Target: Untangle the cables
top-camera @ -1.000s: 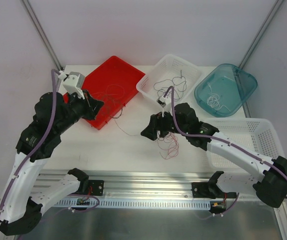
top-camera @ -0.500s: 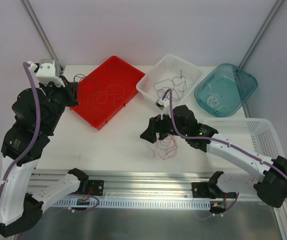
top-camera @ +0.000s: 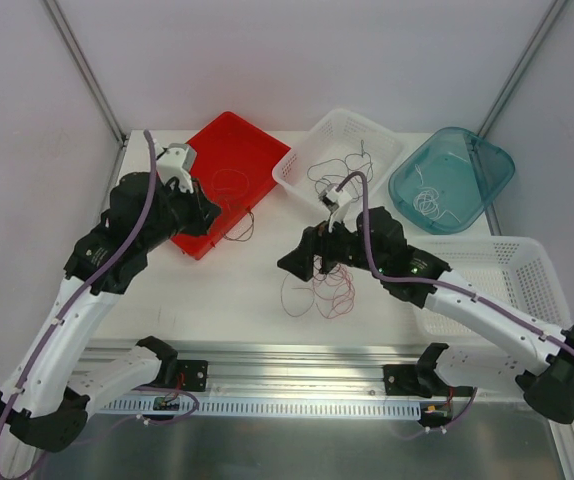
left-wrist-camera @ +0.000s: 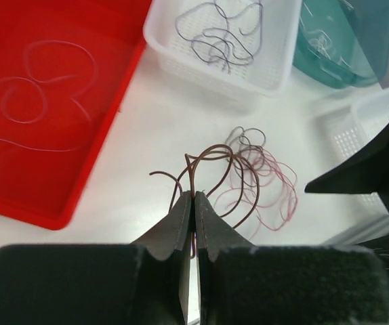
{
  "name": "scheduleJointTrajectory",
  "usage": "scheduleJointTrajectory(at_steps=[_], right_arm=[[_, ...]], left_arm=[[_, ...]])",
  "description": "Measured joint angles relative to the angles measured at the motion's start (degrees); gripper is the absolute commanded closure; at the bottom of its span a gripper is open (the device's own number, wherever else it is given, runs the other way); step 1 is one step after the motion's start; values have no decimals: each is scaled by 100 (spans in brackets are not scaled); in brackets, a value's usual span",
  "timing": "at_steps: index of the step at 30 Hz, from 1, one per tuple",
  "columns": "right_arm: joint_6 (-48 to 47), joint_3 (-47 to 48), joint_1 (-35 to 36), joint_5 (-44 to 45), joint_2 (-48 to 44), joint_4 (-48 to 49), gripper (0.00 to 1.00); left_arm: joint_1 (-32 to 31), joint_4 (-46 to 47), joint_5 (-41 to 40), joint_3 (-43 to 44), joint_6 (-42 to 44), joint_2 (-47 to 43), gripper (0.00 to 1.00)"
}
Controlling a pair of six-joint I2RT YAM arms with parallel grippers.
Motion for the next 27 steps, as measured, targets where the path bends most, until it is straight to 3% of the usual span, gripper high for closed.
scheduleJointTrajectory(at_steps=[5, 9, 15, 21, 27], right_arm=[[129, 162, 0, 243, -286, 192, 11], [229, 262, 0, 302, -273, 310, 11], [258, 280, 4, 487, -107, 319, 13], [245, 275, 4, 514, -42, 315, 37], [175, 273, 4, 518, -50, 262, 78]], left_arm=[[-422, 216, 542, -494, -302, 177, 100], [-1051, 455, 667, -535, -402, 337, 100], [-1419, 859, 966, -535, -470, 446, 100], [-1539, 1178, 1360, -597, -527, 483, 100], [-1613, 1414, 1624, -769, -546, 612, 92]])
